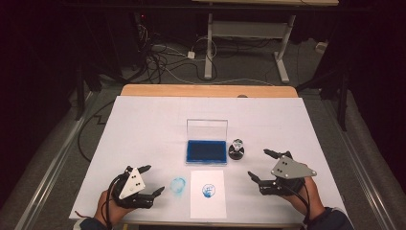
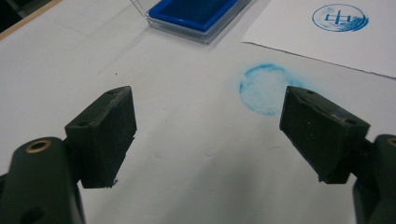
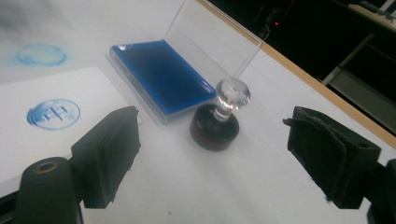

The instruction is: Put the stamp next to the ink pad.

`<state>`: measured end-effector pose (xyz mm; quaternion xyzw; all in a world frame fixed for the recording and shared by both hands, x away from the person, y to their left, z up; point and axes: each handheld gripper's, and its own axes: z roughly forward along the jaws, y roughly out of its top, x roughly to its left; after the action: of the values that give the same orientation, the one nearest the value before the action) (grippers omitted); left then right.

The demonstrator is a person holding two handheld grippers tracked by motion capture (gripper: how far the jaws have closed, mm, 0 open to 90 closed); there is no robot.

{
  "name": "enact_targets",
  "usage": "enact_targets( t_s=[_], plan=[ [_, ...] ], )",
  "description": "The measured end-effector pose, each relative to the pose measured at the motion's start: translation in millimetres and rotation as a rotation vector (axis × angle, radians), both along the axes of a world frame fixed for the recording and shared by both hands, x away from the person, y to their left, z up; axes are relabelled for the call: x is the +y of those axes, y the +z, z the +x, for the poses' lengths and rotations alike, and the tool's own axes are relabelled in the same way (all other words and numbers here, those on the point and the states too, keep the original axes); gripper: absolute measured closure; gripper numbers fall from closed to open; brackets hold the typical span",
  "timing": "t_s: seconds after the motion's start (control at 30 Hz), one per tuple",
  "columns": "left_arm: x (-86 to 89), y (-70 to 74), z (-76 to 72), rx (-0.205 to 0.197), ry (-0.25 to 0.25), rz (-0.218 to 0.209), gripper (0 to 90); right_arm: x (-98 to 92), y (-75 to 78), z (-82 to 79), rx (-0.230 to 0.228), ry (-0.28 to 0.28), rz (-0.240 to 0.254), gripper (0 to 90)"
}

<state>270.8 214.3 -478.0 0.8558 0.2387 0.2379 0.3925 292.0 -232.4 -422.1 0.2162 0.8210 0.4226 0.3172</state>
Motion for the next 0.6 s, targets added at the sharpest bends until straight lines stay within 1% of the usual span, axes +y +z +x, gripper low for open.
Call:
enact_targets(
  t_s=[0.13, 0.2, 0.27, 0.33, 0.43, 0.6],
  plan=[
    [-0.1, -0.2, 0.1, 0.000, 0.000, -0.001, 17.8, -9.6, -5.3, -4.6, 0.006, -0.013, 0.014, 16.5],
    [0.6, -0.5, 0.1, 0.003, 0.000, 0.002, 17.8, -14.5, -8.8, -7.7, 0.009, -0.010, 0.024, 16.5],
    [1.6, -0.9, -0.1, 0.005, 0.004, 0.002, 17.8, -18.3, -12.2, -10.0, 0.013, -0.010, 0.013, 16.5],
    [2.1, -0.8, -0.4, 0.005, 0.007, -0.003, 17.8, -22.4, -16.1, -11.7, 0.020, -0.013, 0.013, 16.5],
    [2.3, -0.9, -0.7, 0.005, 0.009, -0.002, 17.7, -27.7, -20.8, -13.6, 0.015, -0.022, 0.003, 16.5],
    [2.6, -1.5, -1.3, 0.007, 0.010, 0.002, 17.7, -36.2, -25.7, -18.7, 0.019, -0.030, 0.011, 16.5]
  ],
)
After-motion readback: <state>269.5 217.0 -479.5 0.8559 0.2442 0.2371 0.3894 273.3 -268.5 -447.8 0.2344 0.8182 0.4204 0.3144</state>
